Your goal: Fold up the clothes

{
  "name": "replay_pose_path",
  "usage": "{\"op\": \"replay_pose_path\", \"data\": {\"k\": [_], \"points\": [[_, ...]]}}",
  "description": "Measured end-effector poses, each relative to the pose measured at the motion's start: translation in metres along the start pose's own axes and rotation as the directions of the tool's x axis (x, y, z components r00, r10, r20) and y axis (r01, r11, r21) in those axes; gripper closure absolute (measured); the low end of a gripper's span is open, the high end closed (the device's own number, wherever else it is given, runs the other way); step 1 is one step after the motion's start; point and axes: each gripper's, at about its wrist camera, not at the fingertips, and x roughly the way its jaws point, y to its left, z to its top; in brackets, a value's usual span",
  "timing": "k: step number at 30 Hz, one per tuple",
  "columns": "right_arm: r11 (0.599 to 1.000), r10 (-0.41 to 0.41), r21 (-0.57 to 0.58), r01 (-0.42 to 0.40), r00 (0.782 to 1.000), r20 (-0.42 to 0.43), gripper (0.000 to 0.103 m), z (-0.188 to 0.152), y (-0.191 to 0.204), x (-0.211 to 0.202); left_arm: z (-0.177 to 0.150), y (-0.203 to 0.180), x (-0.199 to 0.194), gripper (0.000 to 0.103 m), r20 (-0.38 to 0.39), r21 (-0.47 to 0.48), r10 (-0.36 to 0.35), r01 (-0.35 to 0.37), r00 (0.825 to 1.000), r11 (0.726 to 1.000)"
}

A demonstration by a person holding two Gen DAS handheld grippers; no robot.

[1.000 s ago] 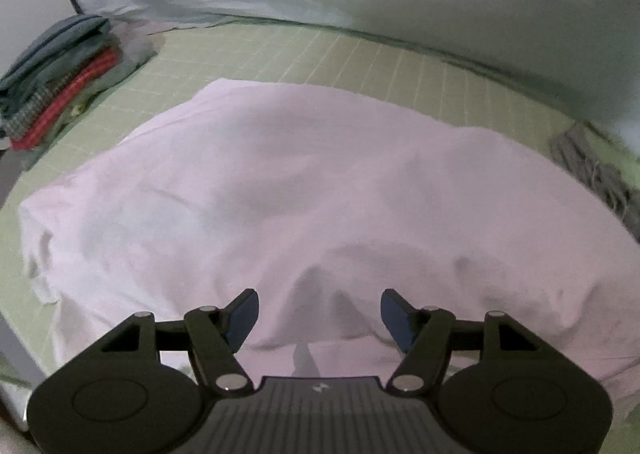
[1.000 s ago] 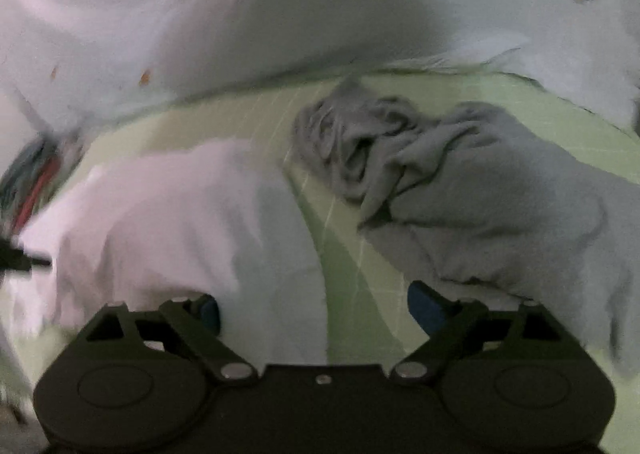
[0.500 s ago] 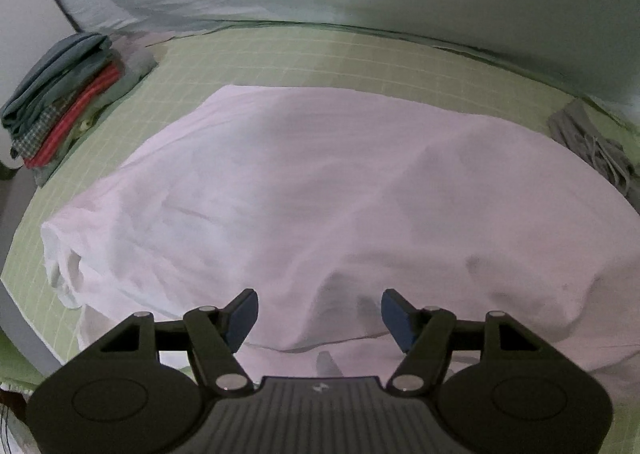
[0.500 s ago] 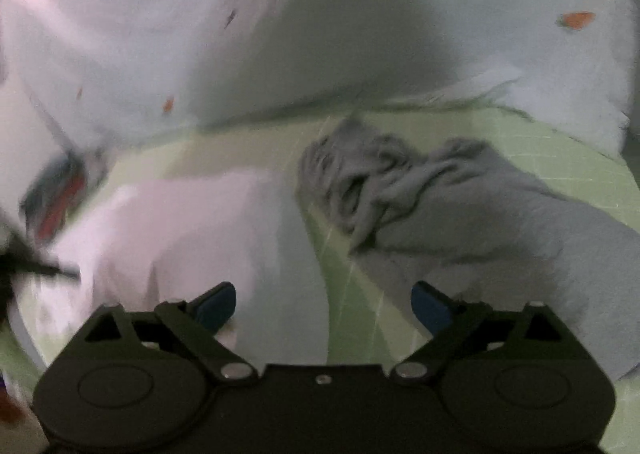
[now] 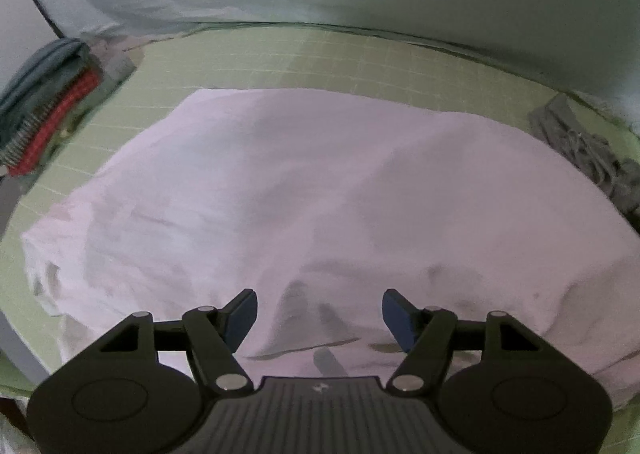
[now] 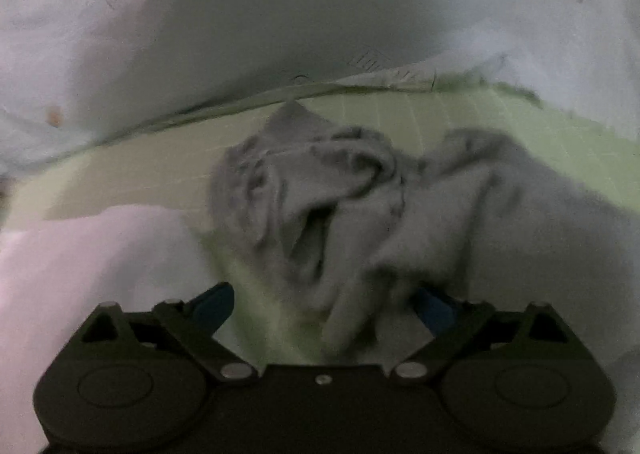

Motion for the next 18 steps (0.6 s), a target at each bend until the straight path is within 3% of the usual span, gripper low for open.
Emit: {"op": "replay_pose_path", "data": {"k": [3, 6, 9, 14, 18], "points": [[0.978, -0.175, -0.115, 0.176, 0.984, 0.024, 0.001, 0.004, 0.021, 0.031, -0.003, 0.010, -0.001, 0.033, -0.013, -0.025, 0.040, -0.041, 0.999, 0.999], [0.977, -0.188, -0.085, 0.194, 0.979, 0.074, 0.001, 0.000, 0.011, 0.032, -0.007, 0.021, -0.003, 0.033, -0.027, -0.055, 0.076, -0.077, 0.997, 0.995], [0.962, -0.267, -0.030, 0.271, 0.958, 0.107, 0.002, -0.002, -0.014, 0.028, -0.009, 0.029, -0.004, 0.033, -0.037, -0.081, 0.098, -0.101, 0.994, 0.992], [0.875, -0.476, 0.132, 0.465, 0.876, 0.071, 0.002, -0.001, -0.087, 0.017, -0.008, 0.039, 0.001, 0.029, -0.044, -0.082, 0.086, -0.089, 0.995, 0.993], [0.757, -0.637, 0.166, 0.633, 0.770, -0.028, 0.002, 0.004, -0.134, 0.006, -0.001, 0.042, 0.013, 0.028, -0.042, -0.053, 0.059, -0.061, 0.997, 0.997]]}}
